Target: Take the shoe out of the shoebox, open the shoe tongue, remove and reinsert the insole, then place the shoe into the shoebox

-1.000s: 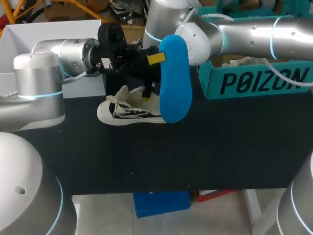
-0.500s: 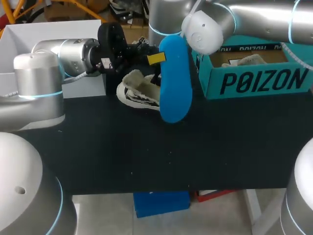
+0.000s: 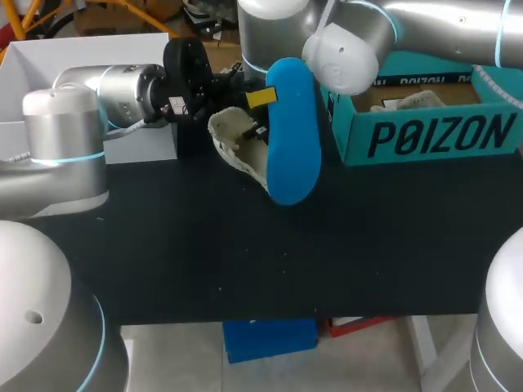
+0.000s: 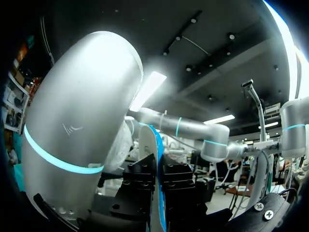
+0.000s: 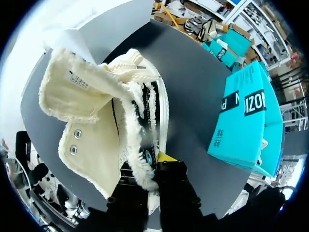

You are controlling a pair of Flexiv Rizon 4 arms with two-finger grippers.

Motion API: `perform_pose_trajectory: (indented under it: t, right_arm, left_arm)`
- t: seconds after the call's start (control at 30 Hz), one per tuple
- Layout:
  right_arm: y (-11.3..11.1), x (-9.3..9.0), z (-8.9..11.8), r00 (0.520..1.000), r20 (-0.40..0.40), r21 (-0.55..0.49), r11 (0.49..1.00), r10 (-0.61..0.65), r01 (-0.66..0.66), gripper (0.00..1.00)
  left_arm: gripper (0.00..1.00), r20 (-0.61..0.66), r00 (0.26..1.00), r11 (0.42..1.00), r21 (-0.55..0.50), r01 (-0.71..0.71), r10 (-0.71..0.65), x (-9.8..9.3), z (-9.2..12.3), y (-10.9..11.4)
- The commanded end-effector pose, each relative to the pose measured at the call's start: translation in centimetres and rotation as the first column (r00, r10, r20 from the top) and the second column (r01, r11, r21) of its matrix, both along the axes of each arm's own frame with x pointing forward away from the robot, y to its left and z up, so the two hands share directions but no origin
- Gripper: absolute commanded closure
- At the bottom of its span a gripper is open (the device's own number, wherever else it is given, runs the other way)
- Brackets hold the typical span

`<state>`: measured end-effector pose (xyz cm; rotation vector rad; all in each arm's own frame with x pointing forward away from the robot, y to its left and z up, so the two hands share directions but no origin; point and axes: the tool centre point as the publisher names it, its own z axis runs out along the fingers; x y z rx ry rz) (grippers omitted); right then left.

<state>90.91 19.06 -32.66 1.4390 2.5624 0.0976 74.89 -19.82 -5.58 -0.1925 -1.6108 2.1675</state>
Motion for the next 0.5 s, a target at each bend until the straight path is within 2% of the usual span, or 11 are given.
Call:
perform_pose_trajectory:
  t: [0.03,0.23,0.5]
  right_arm:
    - [0.0,-0.9,-0.3,0.855,0.092,0.076,0.859,-0.511,0.506,1.00]
    - [0.4,-1.5,-0.6,0.778,0.084,0.139,0.780,-0.623,0.610,1.00]
    - [0.9,-2.1,-1.6,0.711,0.053,0.192,0.706,-0.702,0.682,1.00]
  left_arm:
    - [1.00,0.001,1.000,1.000,-0.001,-0.002,0.002,-0.1,-0.1,0.0]
    - [1.00,0.001,1.000,1.000,-0.001,-0.002,0.002,-0.1,-0.1,0.0]
    - [1.00,0.001,1.000,1.000,-0.001,-0.002,0.002,-0.1,-0.1,0.0]
